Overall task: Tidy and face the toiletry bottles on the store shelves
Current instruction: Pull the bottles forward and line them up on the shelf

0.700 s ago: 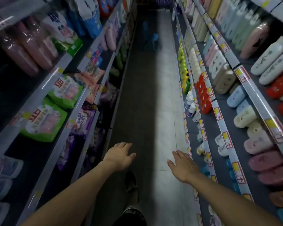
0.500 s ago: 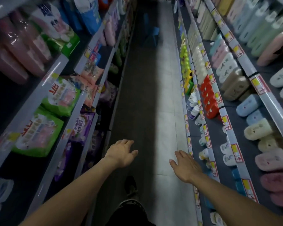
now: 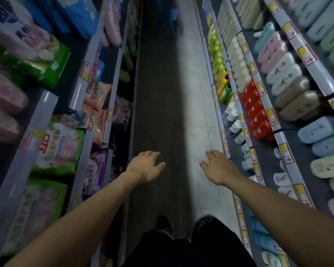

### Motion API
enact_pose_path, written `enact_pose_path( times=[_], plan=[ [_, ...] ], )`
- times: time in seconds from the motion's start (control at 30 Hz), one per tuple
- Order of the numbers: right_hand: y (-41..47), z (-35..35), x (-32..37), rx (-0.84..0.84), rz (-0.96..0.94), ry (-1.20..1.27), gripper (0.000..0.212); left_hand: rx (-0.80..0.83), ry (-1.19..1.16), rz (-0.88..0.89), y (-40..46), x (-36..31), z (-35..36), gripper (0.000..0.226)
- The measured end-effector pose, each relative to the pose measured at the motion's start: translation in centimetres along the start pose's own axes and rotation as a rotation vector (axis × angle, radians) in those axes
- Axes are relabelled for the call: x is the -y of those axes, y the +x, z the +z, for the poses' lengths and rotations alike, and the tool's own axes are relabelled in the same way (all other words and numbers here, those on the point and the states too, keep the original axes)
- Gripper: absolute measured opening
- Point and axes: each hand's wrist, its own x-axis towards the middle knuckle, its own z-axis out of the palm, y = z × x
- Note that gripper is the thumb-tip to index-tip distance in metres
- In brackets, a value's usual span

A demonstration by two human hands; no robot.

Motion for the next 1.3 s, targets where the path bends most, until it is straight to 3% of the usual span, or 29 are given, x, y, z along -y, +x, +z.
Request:
enact_pose_path(
  times=[0.33,0.87,1.3],
  plan=[
    [13.5,-7.4,-1.7,-0.012,0.001,0.033,0.065,0.006,0.079,-0.029,14.0,-1.7,-8.8,0.072],
    [37.6,-26.2,-9.3,0.011,-0.086,-0.058,0.065,-0.050,0.021,-0.099,38.3,-10.5,-25.6,0.071],
    [55.4,-34.6,-5.0,0.027,-0.075,-0.085,0.064,-0.024,-0.066,-0.130,54.2,-5.6,-36.7,0.072]
  ],
)
